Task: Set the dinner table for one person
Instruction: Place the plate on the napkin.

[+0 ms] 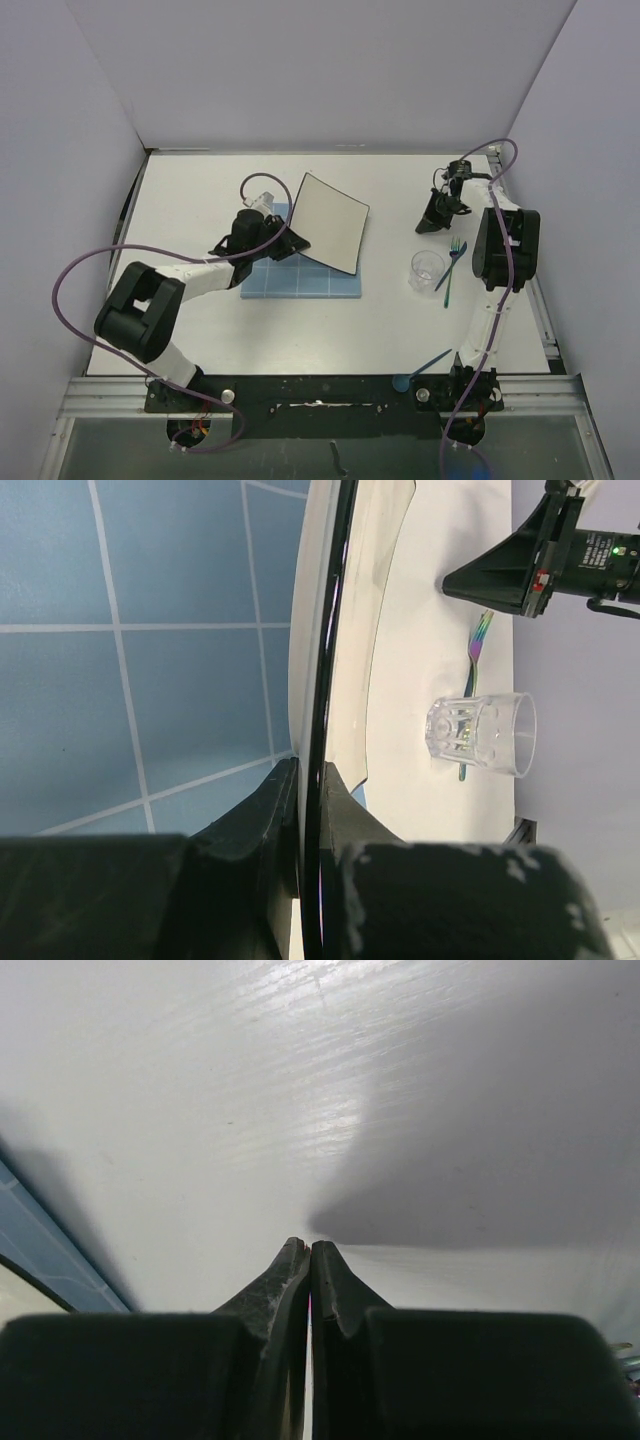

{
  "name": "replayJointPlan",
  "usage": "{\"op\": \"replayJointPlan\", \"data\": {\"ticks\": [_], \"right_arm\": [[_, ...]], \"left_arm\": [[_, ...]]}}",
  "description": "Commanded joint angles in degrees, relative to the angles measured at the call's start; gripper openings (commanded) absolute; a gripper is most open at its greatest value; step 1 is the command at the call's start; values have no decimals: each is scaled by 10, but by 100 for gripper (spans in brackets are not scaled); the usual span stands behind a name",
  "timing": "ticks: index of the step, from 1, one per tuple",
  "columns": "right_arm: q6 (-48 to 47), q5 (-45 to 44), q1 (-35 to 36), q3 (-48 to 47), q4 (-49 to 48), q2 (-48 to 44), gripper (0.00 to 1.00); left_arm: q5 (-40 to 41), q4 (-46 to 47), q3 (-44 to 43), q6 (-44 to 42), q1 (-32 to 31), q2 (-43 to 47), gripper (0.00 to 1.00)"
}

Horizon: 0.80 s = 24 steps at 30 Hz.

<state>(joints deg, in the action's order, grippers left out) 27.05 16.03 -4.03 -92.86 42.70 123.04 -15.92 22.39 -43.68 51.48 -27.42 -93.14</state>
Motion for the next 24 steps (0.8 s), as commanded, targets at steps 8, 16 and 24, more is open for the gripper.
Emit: {"op": "replayJointPlan", "data": {"ticks": [8, 16, 24], "right_arm": [[-2, -20, 16, 13, -2, -57, 0], [-2, -31, 28, 9, 4, -55, 0], [-6, -45, 36, 6, 14, -54, 0]], "left_arm": [[-2, 206, 52, 50, 39, 117, 0], [5, 411, 122, 139, 51, 72, 0], [5, 555, 152, 192, 43, -17, 0]]}}
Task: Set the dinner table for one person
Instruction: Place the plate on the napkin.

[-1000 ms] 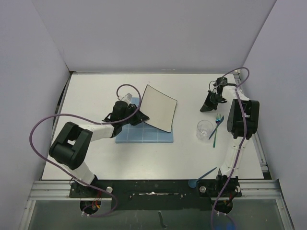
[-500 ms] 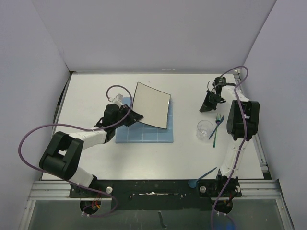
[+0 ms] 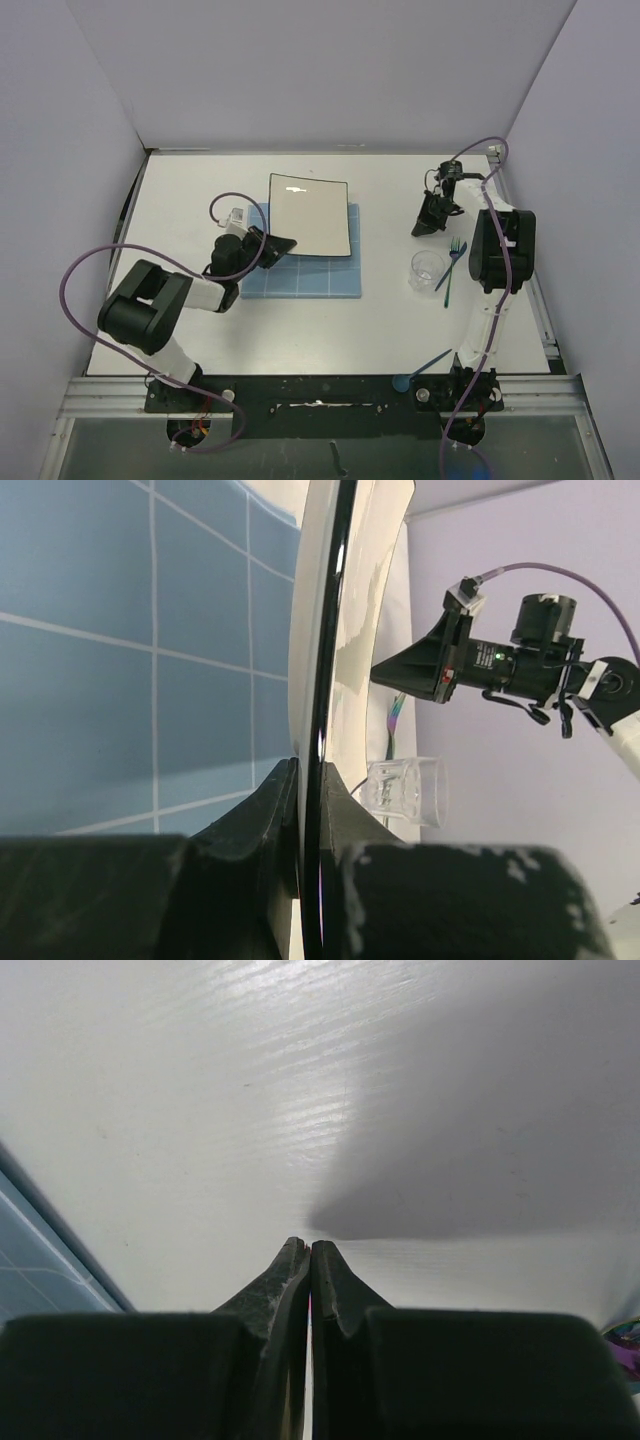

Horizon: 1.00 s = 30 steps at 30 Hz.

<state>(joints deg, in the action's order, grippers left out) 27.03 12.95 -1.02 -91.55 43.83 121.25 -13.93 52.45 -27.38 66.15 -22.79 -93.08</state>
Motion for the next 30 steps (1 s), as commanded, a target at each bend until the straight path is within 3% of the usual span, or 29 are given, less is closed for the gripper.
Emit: {"op": "replayJointPlan", "data": {"ticks": [1, 6, 17, 30], "right_arm": [[-7, -16, 6, -8, 4, -37, 0], [-5, -22, 10, -4, 4, -38, 0], [9, -28, 27, 3, -3, -37, 0], [9, -37, 37, 8, -4, -28, 0]], "left_arm": [[-16, 261, -9, 48, -4, -26, 0], [-22, 290, 3, 61, -5, -51, 0], [-18, 265, 41, 55, -16, -43, 0], [-19, 341, 56, 75, -11, -135, 0]]}}
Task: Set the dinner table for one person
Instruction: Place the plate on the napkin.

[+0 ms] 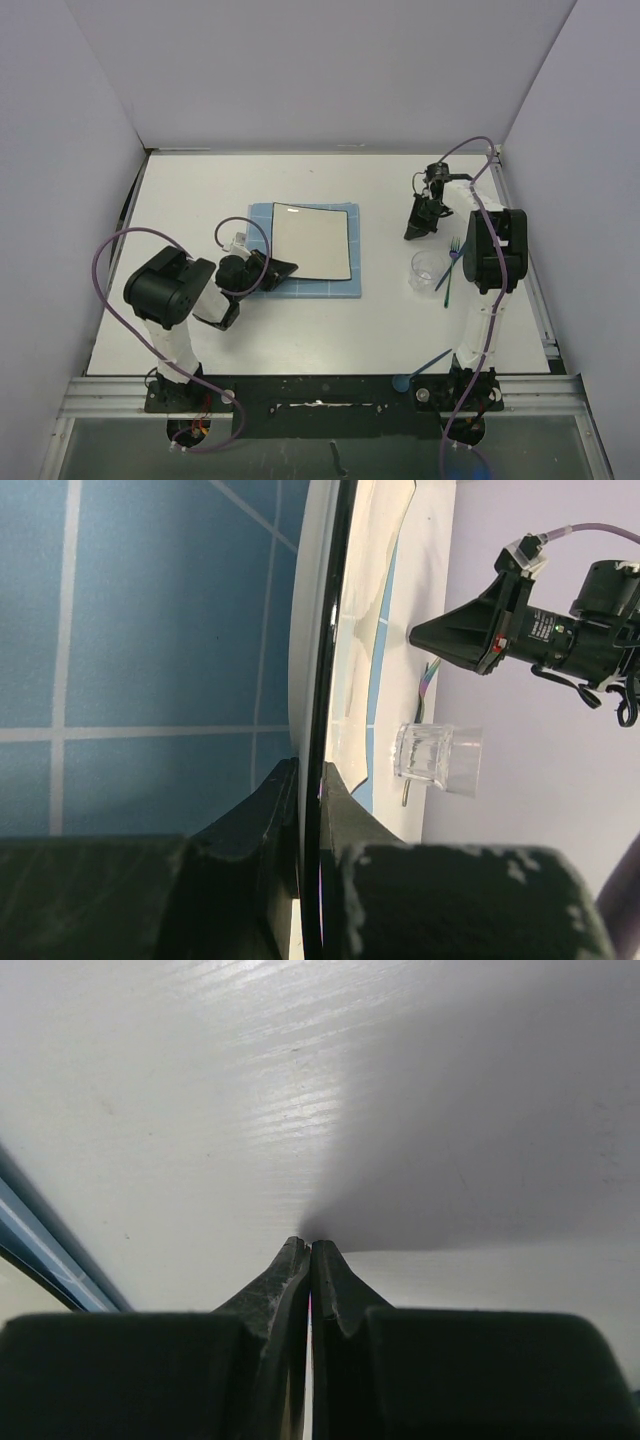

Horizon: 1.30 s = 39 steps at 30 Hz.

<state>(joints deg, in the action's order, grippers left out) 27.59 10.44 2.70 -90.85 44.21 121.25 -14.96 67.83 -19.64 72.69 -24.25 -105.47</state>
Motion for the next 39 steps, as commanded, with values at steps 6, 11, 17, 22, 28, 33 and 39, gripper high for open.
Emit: {"op": "replayJointPlan", "data": {"ticks": [6, 11, 17, 22, 28, 33, 39], "right_arm": [[2, -15, -1, 2, -8, -22, 0], [5, -15, 1, 10, -15, -19, 0], [5, -14, 0, 10, -17, -16, 0], [7, -14, 2, 10, -17, -15, 0], [9, -14, 6, 9, -17, -15, 0], [7, -17, 7, 11, -15, -18, 0], [2, -19, 12, 10, -14, -20, 0]], "left_arm": [[-14, 188, -19, 5, 8, -15, 0], [-20, 188, -11, 5, 16, -18, 0], [-18, 188, 8, -5, 24, -11, 0], [-31, 187, 5, -8, 30, -11, 0], [-51, 187, -7, -4, 30, -25, 0], [-47, 188, 12, -9, 30, -23, 0], [-41, 188, 26, -19, 33, -13, 33]]}}
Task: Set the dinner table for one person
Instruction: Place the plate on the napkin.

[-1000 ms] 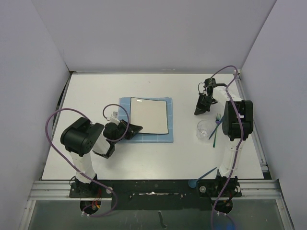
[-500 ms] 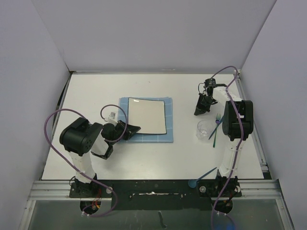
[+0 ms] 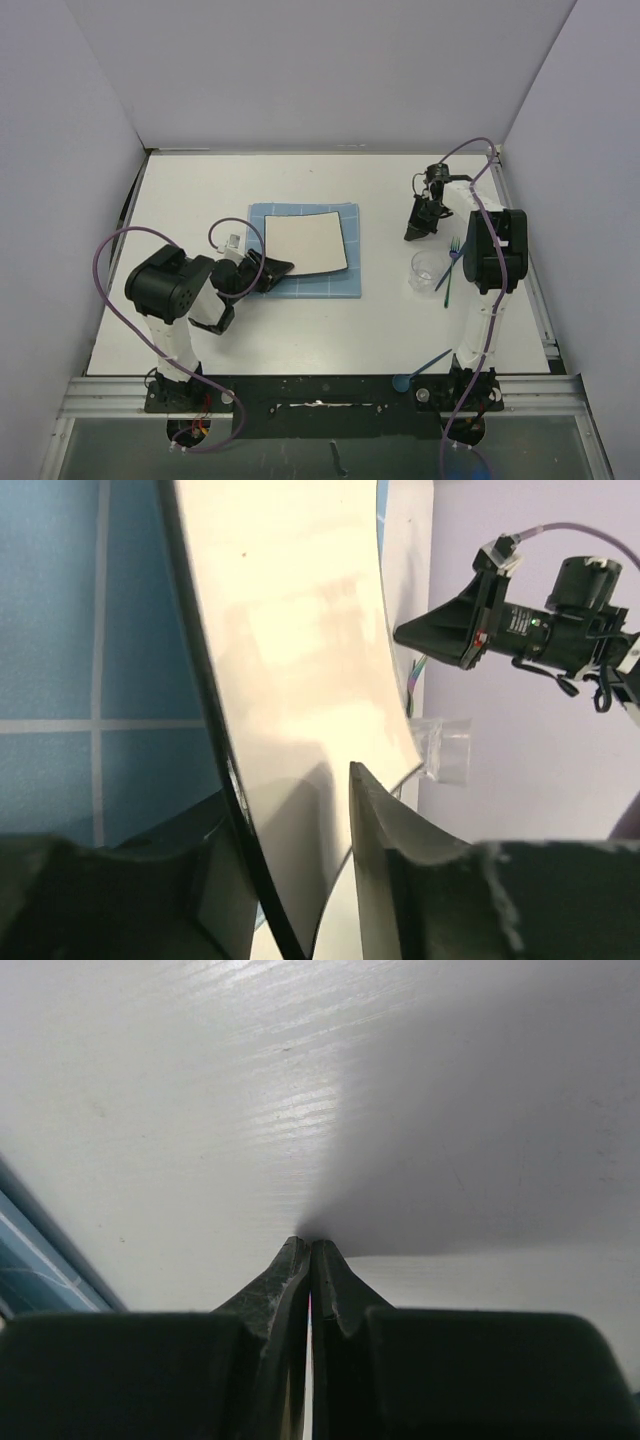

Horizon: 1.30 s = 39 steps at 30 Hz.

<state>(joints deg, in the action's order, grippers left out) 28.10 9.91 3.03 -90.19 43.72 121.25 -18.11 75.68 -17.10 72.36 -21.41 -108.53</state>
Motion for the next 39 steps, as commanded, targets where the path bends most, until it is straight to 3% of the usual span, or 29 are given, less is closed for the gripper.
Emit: {"op": "replayJointPlan", "data": {"ticks": [1, 5, 8, 17, 28, 39], "right_arm": [[-3, -14, 10, 3, -8, -20, 0], [-4, -16, 11, 3, -6, -22, 0], [-3, -17, 12, 3, -5, -26, 0], [1, -21, 23, -8, 7, -35, 0], [8, -23, 38, 4, 4, -50, 0], [7, -20, 41, 25, -7, -55, 0]], "left_arm": [[-9, 110, 2, -16, 6, 20, 35], [-2, 103, 14, -24, 13, 42, 48], [-3, 90, 23, -29, 22, 62, 49], [-18, 28, 28, -24, 46, 154, 50], [-12, -226, -5, -84, 43, 345, 50], [1, -235, 9, -89, 27, 327, 48]]}}
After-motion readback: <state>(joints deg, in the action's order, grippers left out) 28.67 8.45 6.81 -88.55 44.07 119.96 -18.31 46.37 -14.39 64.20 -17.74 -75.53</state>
